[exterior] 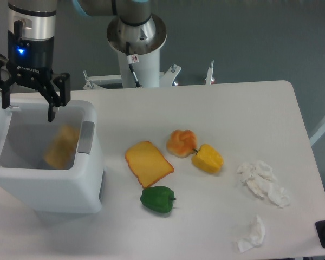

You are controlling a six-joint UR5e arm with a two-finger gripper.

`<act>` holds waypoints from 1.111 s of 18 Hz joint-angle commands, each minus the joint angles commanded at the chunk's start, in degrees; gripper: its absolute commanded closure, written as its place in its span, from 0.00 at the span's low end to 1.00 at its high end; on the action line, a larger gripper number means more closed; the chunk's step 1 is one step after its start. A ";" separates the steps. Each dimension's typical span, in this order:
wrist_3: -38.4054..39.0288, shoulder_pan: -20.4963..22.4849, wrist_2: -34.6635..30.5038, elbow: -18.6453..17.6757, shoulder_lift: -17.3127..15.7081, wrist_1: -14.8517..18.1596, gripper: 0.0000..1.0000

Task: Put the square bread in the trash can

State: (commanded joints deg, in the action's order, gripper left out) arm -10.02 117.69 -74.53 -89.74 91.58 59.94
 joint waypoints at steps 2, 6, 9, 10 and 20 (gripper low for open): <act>-0.17 0.00 -0.17 0.00 -0.09 0.09 0.00; -1.49 0.87 -0.87 0.00 0.00 0.26 0.00; -2.71 2.81 -5.00 0.09 -0.18 0.26 0.00; -5.16 2.81 -6.58 0.09 -0.18 0.35 0.00; -25.65 5.80 -18.62 -0.17 -0.26 2.81 0.00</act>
State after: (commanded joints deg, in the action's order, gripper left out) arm -35.67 123.49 -93.15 -89.91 91.32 62.75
